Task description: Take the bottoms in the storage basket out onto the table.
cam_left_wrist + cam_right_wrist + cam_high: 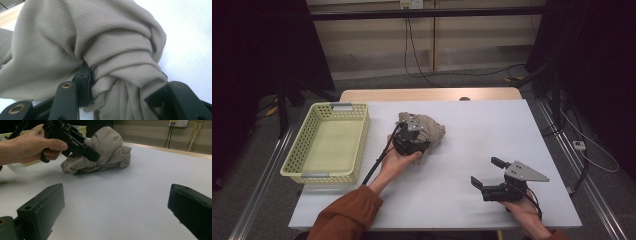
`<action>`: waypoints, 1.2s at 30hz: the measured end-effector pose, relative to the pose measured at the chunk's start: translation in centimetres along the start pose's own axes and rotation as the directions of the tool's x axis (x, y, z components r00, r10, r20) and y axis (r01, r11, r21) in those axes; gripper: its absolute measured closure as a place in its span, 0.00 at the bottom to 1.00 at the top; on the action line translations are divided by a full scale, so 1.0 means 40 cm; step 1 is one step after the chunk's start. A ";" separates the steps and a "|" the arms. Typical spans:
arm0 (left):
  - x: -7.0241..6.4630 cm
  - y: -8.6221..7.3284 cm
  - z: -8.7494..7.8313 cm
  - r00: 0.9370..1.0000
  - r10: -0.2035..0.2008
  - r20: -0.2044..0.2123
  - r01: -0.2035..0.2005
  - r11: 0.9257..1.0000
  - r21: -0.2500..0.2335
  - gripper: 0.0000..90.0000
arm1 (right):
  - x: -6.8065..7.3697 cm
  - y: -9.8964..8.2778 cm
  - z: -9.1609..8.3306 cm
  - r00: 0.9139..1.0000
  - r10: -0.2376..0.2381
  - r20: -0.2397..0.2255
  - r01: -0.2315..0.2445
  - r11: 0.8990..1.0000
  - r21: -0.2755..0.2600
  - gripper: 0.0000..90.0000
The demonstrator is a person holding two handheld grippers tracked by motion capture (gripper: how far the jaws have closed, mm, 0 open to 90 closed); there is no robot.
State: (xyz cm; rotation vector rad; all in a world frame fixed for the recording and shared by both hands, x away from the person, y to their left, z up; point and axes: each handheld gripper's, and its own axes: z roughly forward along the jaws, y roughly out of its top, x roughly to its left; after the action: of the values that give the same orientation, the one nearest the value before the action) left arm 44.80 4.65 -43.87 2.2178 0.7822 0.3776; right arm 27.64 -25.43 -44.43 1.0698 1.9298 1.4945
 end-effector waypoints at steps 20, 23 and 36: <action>-0.013 -0.023 0.048 0.998 0.058 0.019 -0.059 0.998 0.037 0.44 | 0.001 -0.001 0.001 1.000 -0.006 -0.001 0.006 1.000 0.001 0.02; -0.011 -0.023 0.049 0.998 0.061 0.017 -0.062 0.997 0.036 0.42 | 0.001 -0.001 0.001 1.000 -0.004 -0.002 0.004 1.000 0.000 0.02; -0.012 -0.019 0.045 1.000 0.001 0.031 -0.002 0.999 0.048 0.25 | -0.004 -0.003 0.003 1.000 0.011 -0.008 -0.011 1.000 0.000 0.02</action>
State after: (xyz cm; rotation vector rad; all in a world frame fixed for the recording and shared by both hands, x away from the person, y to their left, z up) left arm 44.98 3.78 -45.65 2.2639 0.7809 0.3277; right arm 27.79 -25.52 -44.58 1.0773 1.9318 1.5067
